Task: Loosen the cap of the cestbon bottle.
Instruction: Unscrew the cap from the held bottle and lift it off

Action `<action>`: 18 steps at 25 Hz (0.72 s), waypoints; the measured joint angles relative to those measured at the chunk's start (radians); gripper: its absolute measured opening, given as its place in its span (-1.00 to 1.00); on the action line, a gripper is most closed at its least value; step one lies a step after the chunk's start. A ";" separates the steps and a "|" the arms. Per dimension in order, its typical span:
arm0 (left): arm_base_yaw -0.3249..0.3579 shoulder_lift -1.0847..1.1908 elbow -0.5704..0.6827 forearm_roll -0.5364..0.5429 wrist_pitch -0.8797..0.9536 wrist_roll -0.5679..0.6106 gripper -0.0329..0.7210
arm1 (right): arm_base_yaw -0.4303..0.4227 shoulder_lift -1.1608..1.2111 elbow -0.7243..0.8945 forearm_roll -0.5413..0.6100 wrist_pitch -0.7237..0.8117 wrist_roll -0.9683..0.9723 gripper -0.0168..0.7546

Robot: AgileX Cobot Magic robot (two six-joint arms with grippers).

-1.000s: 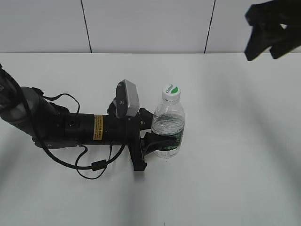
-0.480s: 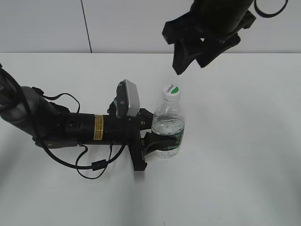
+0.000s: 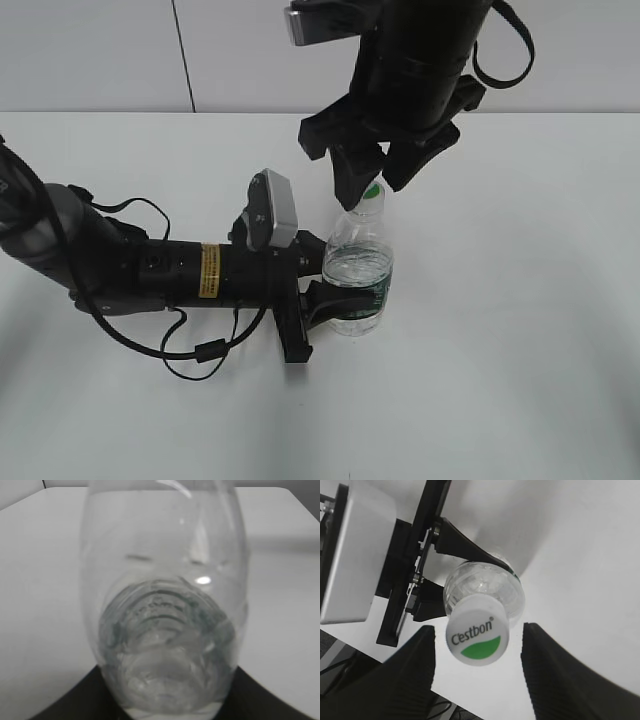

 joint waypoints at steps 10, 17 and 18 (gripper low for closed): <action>0.000 0.000 0.000 0.000 0.001 0.000 -0.12 | 0.000 0.013 -0.003 -0.023 0.001 0.001 0.15; 0.000 0.000 0.000 0.000 0.001 0.000 -0.12 | 0.000 0.021 -0.003 -0.025 0.002 0.001 0.15; 0.000 0.000 0.000 0.000 0.001 0.000 -0.12 | 0.000 0.021 -0.003 -0.025 0.002 0.001 0.15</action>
